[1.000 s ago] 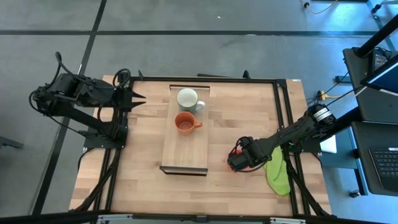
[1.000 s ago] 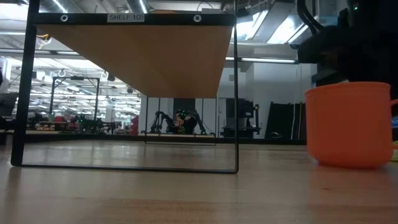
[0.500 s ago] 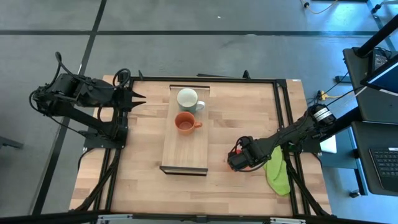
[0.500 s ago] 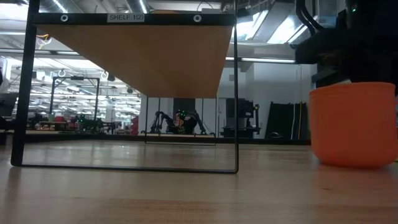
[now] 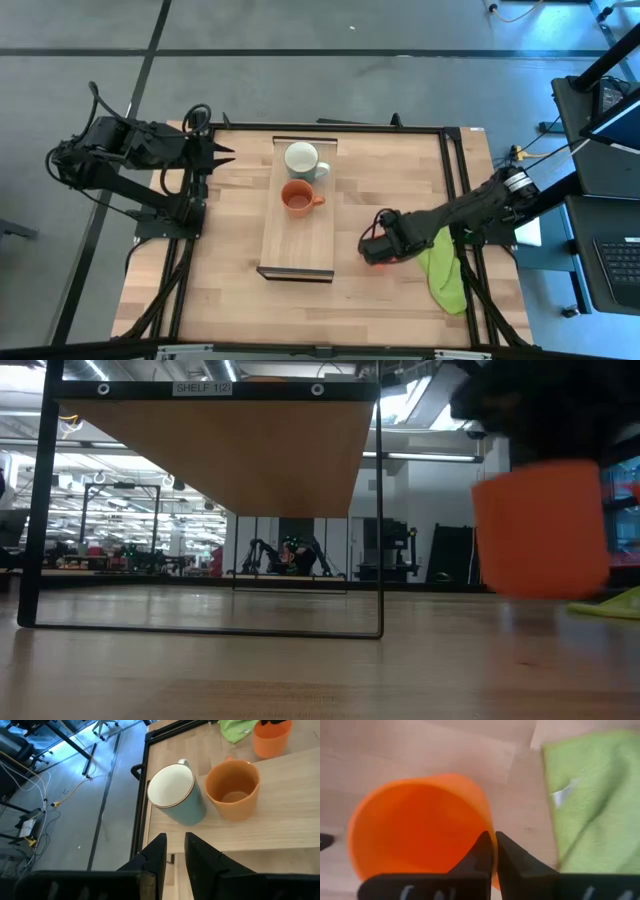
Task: Stack small to large cups/mugs on shelf
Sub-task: Put the orange mug on the shelf
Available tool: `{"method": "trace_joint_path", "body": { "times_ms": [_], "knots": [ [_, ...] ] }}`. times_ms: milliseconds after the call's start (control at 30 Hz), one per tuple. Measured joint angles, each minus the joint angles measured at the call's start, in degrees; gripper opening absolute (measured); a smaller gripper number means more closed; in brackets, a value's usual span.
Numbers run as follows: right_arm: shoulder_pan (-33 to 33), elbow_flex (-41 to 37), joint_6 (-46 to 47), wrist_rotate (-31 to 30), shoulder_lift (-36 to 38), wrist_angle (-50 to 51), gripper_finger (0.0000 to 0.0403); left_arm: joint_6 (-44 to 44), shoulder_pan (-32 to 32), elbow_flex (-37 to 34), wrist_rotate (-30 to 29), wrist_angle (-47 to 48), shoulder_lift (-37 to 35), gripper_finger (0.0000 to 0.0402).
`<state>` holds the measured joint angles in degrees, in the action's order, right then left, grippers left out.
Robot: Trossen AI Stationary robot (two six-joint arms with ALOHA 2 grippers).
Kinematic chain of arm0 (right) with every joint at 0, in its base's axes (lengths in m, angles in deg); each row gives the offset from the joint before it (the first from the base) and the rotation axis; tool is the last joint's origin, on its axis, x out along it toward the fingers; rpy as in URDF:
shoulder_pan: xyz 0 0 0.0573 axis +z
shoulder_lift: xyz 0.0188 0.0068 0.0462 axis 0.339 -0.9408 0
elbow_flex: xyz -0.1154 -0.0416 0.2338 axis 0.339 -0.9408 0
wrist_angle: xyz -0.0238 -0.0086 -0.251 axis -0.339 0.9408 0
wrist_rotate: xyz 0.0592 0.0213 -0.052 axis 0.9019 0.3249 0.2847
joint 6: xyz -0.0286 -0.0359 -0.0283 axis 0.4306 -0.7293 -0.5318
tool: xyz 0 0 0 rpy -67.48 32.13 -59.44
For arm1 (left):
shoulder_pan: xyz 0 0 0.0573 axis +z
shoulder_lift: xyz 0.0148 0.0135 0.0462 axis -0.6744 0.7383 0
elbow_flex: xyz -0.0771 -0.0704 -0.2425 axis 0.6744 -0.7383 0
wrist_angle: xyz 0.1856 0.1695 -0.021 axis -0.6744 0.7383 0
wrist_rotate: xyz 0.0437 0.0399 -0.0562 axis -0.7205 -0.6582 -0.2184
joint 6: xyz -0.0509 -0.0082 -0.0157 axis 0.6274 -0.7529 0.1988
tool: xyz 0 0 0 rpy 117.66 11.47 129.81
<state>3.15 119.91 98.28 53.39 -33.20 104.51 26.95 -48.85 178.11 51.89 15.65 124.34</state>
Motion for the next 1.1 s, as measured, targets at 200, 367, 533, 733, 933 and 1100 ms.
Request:
{"method": "trace_joint_path", "body": {
  "times_ms": [200,367,533,733,933,1100],
  "knots": [
    [-3.5,12.2,-5.2,-0.2,0.0,15.8,0.0023,0.0,0.4,0.0,0.1,0.0,0.2,0.0063],
    [-6.2,24.0,-10.5,-3.2,0.0,21.7,0.0009,0.0,0.4,0.0,1.0,0.0,0.2,0.0063],
    [-9.4,32.5,-14.1,-6.6,-0.5,21.5,0.0019,0.0,0.4,-0.8,1.0,-1.0,0.1,0.0063],
    [-12.0,39.0,-22.0,-6.9,-4.6,21.4,0.0015,0.0,0.4,-7.1,0.2,-2.2,-0.7,0.0063],
    [-14.1,49.5,-29.3,-5.6,-10.4,21.1,0.0017,-0.2,0.4,-13.9,0.4,-5.5,-1.1,0.0063],
    [-14.7,60.7,-34.6,-4.1,-16.4,21.1,0.0017,-0.9,0.4,-15.2,2.6,-12.2,-2.5,0.0063]
  ]
}}
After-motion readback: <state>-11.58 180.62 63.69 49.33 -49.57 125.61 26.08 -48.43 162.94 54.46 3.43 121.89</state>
